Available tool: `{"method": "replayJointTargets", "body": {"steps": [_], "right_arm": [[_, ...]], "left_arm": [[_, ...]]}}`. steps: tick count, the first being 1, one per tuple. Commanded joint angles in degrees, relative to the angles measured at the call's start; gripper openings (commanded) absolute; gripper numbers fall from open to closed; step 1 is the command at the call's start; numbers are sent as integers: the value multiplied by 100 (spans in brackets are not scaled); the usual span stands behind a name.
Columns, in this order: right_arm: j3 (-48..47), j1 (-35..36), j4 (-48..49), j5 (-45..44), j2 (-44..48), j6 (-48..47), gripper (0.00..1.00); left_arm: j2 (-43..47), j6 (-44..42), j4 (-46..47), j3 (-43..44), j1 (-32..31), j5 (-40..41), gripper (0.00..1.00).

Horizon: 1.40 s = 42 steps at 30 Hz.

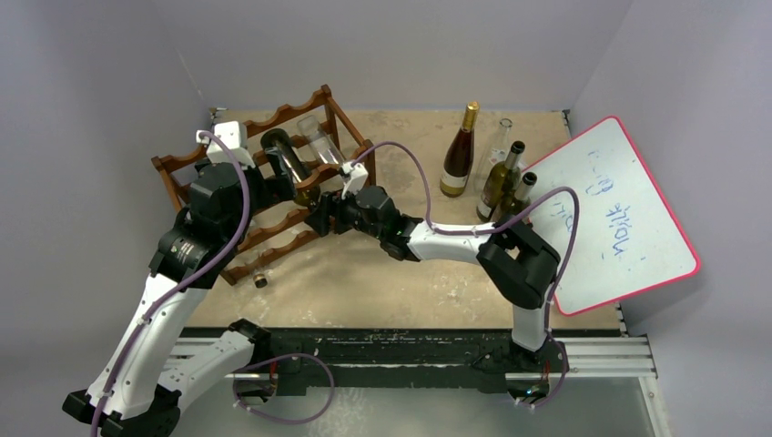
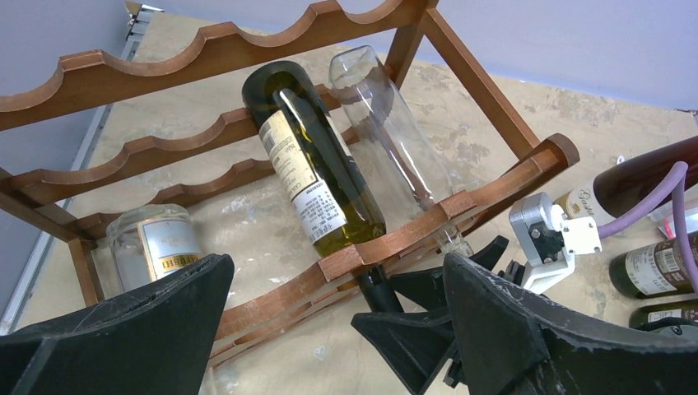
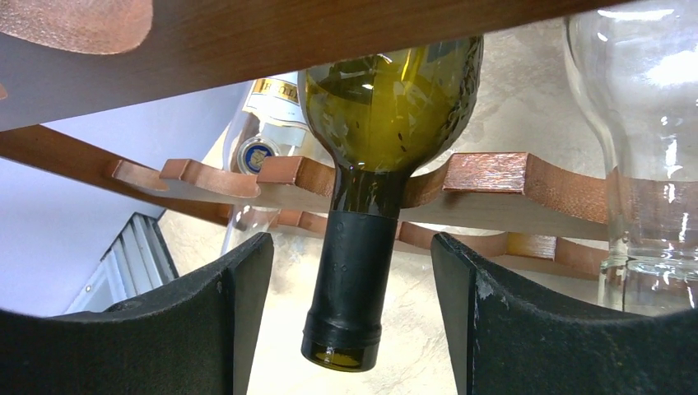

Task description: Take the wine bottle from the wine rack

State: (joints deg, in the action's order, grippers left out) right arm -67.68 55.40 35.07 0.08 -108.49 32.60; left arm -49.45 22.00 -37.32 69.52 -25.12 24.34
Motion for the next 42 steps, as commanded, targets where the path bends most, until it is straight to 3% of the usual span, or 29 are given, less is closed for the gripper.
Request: {"method": "replayJointTargets", "body": {"steps": [1, 15, 25, 31, 42], "right_arm": [[-189, 24, 231, -195, -118, 119, 73], [-435, 30, 281, -148, -289, 91, 49], [-367, 37, 134, -65, 49, 72, 25], [-274, 41, -29, -34, 296, 70, 1], [-201, 103, -393, 114, 567, 182, 0]], "left_arm": [[73, 97, 107, 171, 29, -52, 100], [63, 137, 58, 167, 34, -24, 100], [37, 257, 97, 5, 28, -81, 100], [18, 302, 139, -99, 27, -79, 100], [-47, 540, 221, -342, 32, -84, 100]]}}
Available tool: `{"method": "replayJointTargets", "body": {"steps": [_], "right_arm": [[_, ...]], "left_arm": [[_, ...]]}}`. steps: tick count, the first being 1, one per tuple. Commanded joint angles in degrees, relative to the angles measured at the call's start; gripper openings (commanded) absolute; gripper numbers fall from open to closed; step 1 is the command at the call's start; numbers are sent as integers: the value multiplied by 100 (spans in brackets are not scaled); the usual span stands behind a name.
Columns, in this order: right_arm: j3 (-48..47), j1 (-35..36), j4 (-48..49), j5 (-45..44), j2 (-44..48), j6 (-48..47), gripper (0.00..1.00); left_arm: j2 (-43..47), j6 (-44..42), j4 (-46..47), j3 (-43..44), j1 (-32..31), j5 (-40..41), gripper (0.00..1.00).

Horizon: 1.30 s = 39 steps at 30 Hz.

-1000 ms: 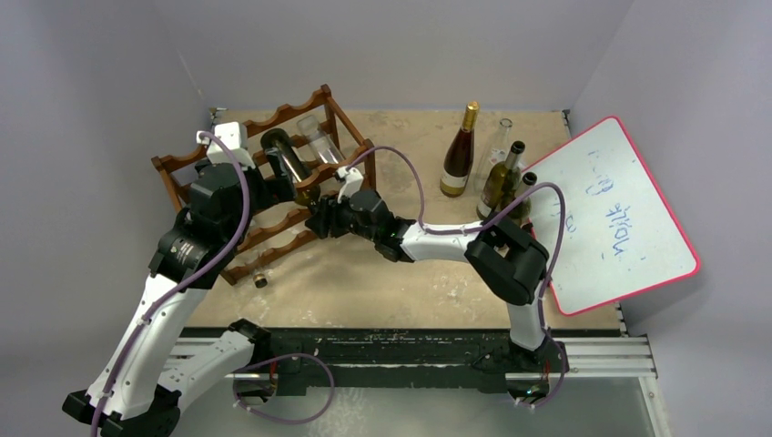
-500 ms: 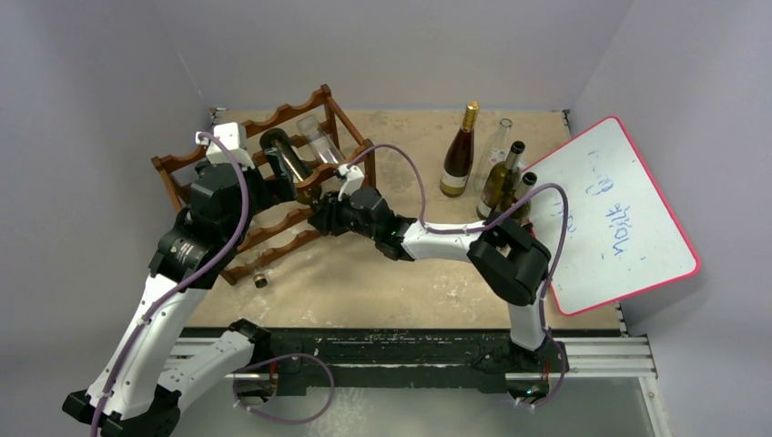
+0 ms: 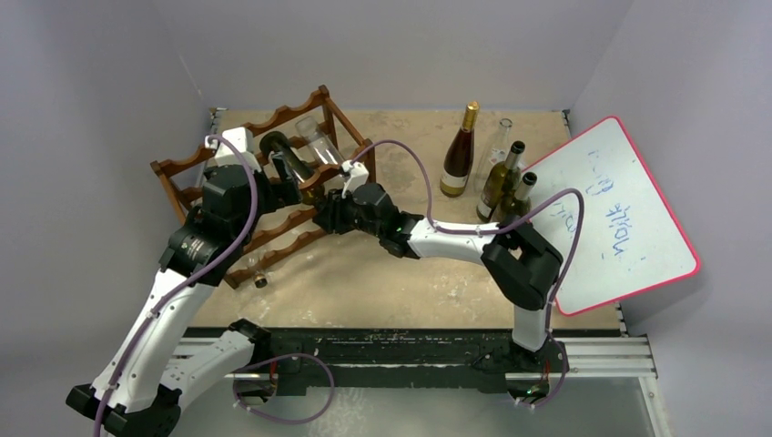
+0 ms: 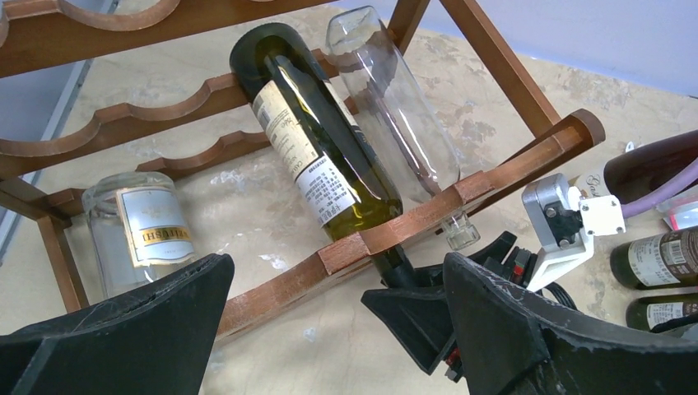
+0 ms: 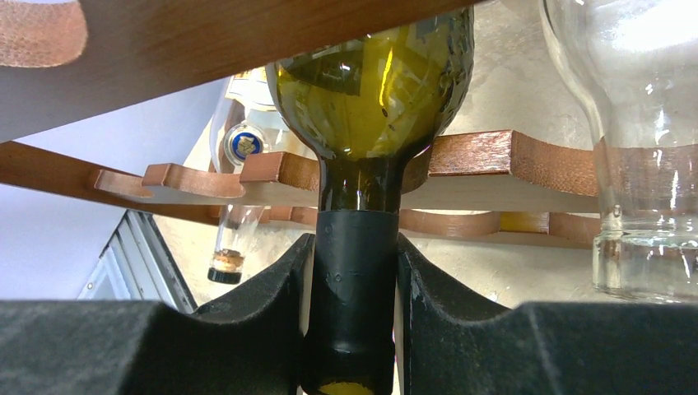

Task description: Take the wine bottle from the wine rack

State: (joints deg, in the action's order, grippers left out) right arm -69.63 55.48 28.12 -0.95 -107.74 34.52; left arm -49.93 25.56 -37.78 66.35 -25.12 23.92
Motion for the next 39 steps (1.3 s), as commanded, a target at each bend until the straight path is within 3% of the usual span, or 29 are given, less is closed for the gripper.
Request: {"method": "replayJointTargets", "body": {"steps": [1, 25, 39], "right_arm": [[49, 103, 333, 254, 525, 11, 0], [730, 494, 548, 47, 969, 187, 0], [1359, 505, 112, 16, 1671, 78, 0]], "left_arm": [[-11, 199, 255, -30, 29, -57, 100], [-37, 750, 882, -1195, 34, 17, 100], [-233, 711, 1086, -1422, 34, 23, 100]]}}
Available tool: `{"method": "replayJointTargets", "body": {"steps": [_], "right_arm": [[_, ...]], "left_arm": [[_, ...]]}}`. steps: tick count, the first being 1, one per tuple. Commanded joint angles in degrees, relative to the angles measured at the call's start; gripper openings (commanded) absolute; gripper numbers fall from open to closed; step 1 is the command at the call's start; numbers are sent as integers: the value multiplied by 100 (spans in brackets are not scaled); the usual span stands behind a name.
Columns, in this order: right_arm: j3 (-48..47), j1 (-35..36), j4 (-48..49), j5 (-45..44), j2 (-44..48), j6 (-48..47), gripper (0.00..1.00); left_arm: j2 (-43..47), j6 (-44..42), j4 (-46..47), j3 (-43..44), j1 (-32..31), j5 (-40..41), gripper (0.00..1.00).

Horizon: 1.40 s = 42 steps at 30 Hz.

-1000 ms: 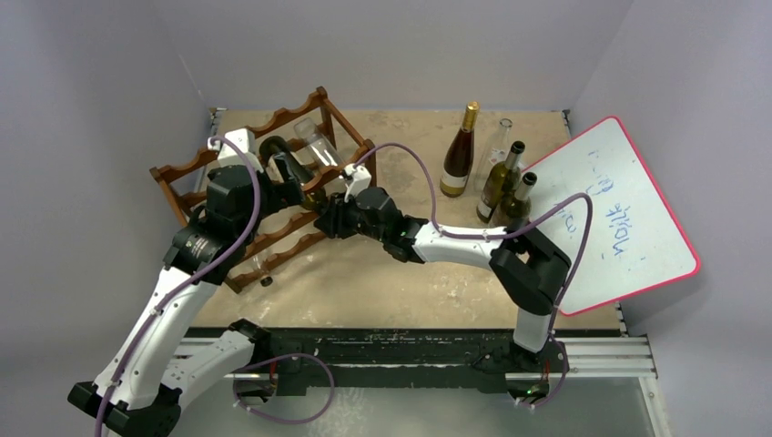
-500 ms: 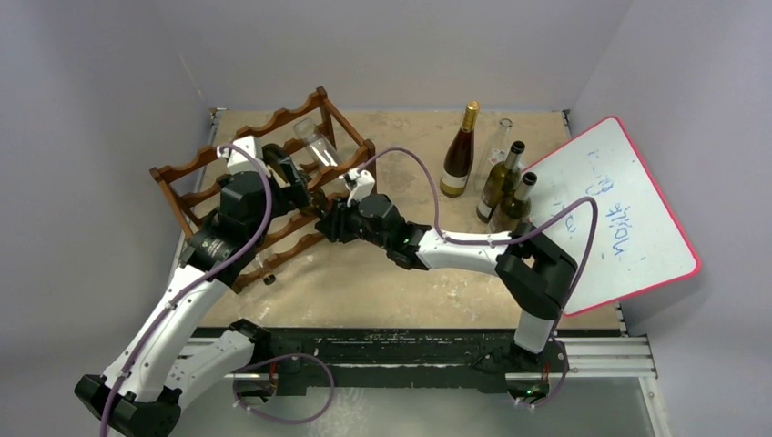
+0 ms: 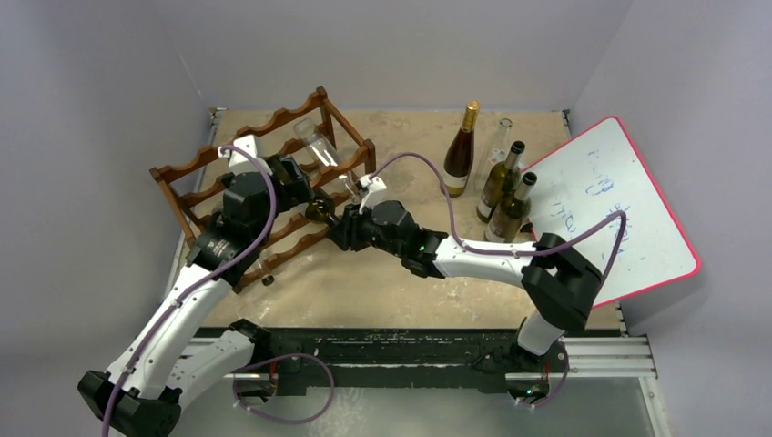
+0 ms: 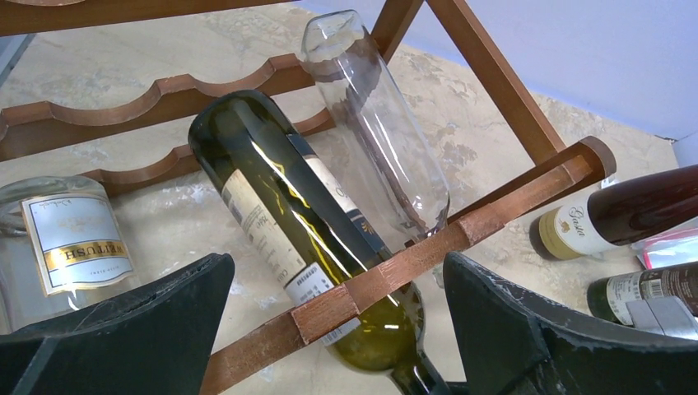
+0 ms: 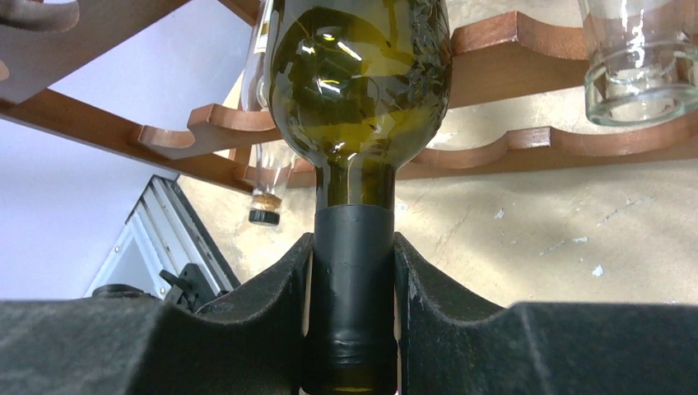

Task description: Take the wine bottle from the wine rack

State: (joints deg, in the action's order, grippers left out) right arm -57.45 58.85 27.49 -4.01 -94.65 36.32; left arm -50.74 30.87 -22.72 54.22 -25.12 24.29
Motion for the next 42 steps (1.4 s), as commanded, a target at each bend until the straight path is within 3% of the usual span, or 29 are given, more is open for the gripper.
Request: {"method": "replayJointTargets", "body": {"steps": [1, 11, 14, 21, 26, 33, 37, 42], "right_arm": [[154, 166, 158, 342, 401, -120, 0], [720, 111, 3, 756, 1048, -439, 0], [833, 80, 53, 736, 1128, -508, 0], [910, 63, 292, 863, 1167, -579, 0], [920, 46, 364, 910, 1190, -628, 0], [890, -68, 359, 955, 1126, -627, 0], [886, -77, 380, 990, 1125, -643, 0], [873, -107, 340, 1040, 1085, -649, 0]], "left_arm": [[-143, 189, -418, -176, 33, -69, 100], [114, 358, -395, -78, 32, -1497, 100], [61, 738, -565, -49, 31, -1724, 100], [-230, 1914, 38, -471, -55, -2076, 100], [-443, 1506, -291, -21, -981, -574, 100], [-483, 678, -732, 742, -1183, -48, 100], [-427, -28, -901, 1329, -1184, -1, 100], [-332, -907, -643, 1539, -1186, -870, 93]]}}
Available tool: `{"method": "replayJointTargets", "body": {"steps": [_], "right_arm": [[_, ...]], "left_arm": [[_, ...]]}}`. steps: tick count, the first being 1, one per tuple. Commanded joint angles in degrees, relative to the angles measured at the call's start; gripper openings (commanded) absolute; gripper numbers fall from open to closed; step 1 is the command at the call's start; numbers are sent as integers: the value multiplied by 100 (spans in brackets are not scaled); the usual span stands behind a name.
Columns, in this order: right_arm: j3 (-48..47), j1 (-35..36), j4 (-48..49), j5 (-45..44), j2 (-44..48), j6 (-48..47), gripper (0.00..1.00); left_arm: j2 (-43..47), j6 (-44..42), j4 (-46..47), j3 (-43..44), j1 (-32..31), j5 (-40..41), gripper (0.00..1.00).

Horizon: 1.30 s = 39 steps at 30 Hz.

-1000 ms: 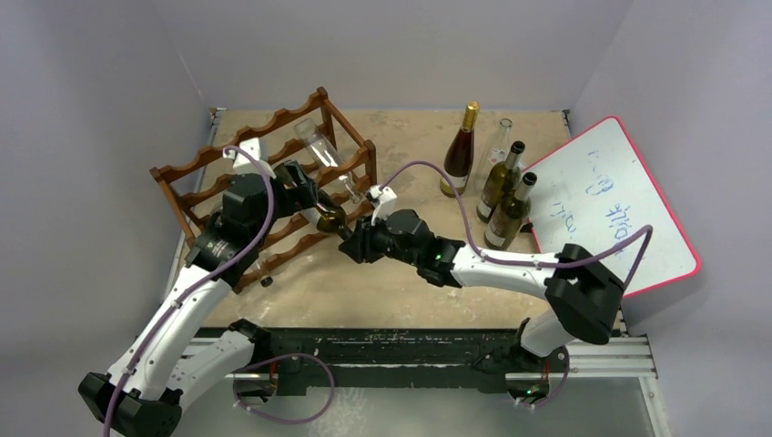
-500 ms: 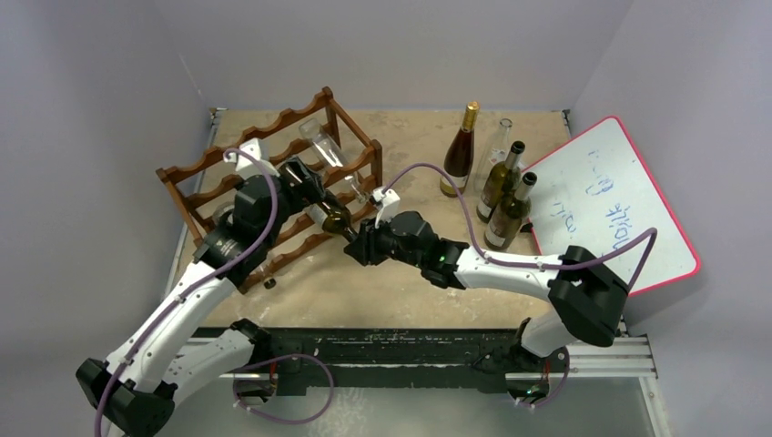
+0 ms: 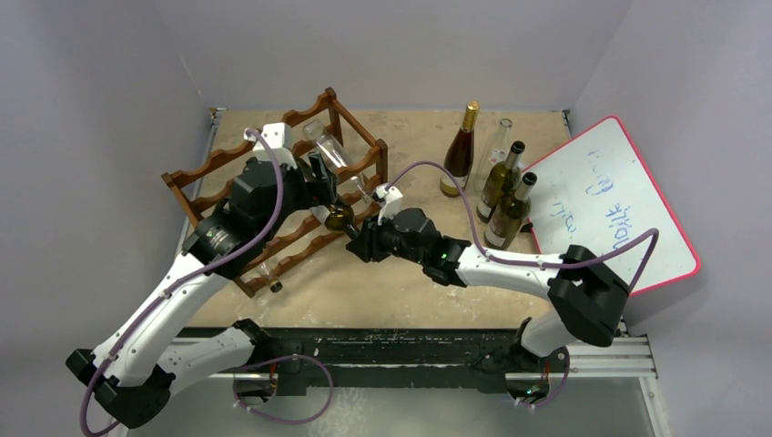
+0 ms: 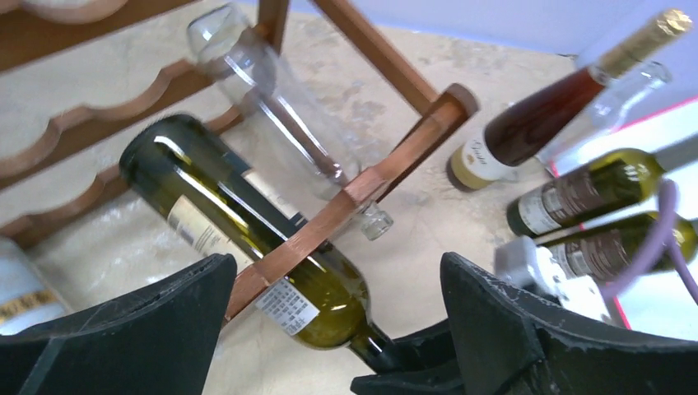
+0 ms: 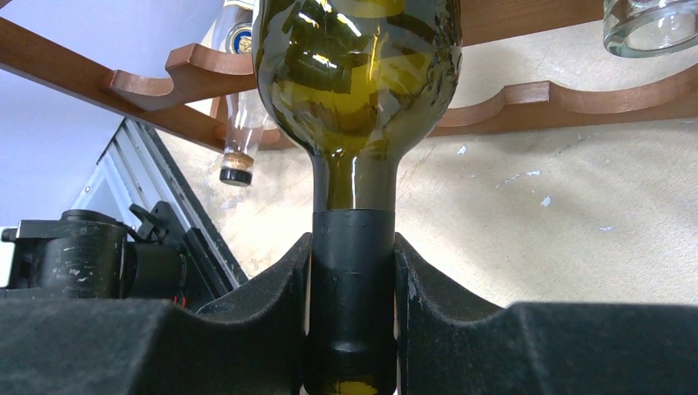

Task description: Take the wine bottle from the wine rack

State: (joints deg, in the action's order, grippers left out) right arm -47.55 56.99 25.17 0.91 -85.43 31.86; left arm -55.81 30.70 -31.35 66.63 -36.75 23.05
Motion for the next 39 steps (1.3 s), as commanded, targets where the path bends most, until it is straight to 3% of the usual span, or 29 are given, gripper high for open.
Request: {"method": "replayJointTargets", "body": {"steps": [1, 5, 9, 13, 20, 32, 39], "right_arm": [[-117, 76, 550, 558, 177, -198, 0], [-65, 45, 438, 587, 327, -201, 0], [15, -78, 229, 786, 506, -267, 0], [26, -340, 35, 1390, 630, -407, 0], [-78, -595, -313, 1988, 754, -615, 0], [-85, -732, -476, 2430, 822, -641, 0], [-274, -768, -755, 2608, 914, -743, 0]], "left_arm": [[191, -1082, 256, 301, -24, -1020, 91], [158, -2266, -68, 284, -24, -2018, 88], [333, -3647, -189, -258, -21, -2963, 85], [736, -6213, -207, -1142, -25, -4256, 83], [595, -8088, 41, -1593, -39, -4012, 95], [-589, -9256, 681, -1431, -204, -3035, 87], [-1042, -9690, 768, -1281, -299, -2588, 97]]}}
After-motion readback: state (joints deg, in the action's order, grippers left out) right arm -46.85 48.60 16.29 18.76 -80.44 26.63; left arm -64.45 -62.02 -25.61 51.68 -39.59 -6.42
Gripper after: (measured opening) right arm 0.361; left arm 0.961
